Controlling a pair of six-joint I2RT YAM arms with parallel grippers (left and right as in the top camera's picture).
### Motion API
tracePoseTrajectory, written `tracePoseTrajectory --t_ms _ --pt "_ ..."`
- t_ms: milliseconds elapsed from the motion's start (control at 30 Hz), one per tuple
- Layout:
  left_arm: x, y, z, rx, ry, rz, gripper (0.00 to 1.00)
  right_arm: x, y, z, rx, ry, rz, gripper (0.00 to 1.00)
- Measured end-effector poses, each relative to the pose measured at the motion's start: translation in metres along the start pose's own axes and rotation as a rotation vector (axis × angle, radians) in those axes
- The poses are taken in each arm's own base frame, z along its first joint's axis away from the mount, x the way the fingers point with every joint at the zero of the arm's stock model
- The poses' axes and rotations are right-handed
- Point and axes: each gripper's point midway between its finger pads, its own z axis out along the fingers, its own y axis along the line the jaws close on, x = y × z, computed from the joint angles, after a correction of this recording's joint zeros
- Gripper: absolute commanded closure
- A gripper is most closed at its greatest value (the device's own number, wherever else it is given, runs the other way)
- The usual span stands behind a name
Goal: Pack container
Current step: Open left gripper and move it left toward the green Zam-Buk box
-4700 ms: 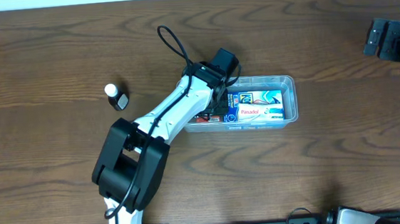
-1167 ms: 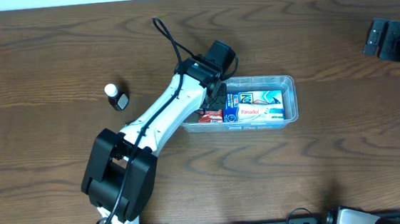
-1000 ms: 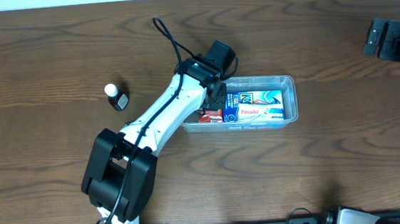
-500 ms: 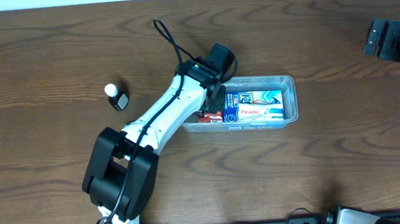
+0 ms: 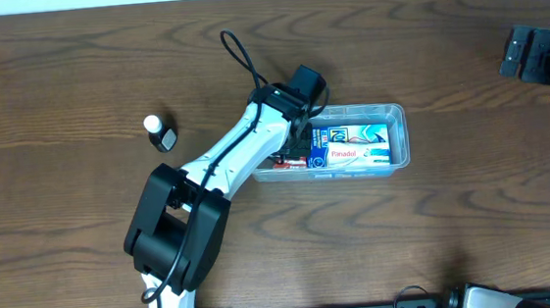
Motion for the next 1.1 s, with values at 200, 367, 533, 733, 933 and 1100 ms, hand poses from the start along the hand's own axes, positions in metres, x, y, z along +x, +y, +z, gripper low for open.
tracePoseTrajectory --t_ms 200,367,533,733,933,1100 --pt "0.0 -0.002 0.0 0.003 -0.001 0.004 0.81 0.0 0.0 0.0 0.0 0.0 0.0 0.01" --pt "0.01 0.002 -0.006 -0.019 0.047 0.008 0.81 0.0 0.0 0.0 0.0 0.0 0.0 0.01" --pt "-0.005 -0.005 -0.037 0.001 0.017 0.02 0.81 0.0 0.0 0.0 0.0 0.0 0.0 0.01" --pt "-0.011 -0.002 -0.1 0.034 -0.068 0.038 0.7 0.0 0.0 0.0 0.0 0.0 0.0 0.01" --pt "0.01 0.04 -0.161 0.007 -0.105 -0.003 0.58 0.0 0.0 0.0 0.0 0.0 0.0 0.01" --pt "0.022 0.097 -0.175 -0.056 -0.054 -0.159 0.56 0.0 0.0 0.0 0.0 0.0 0.0 0.01"
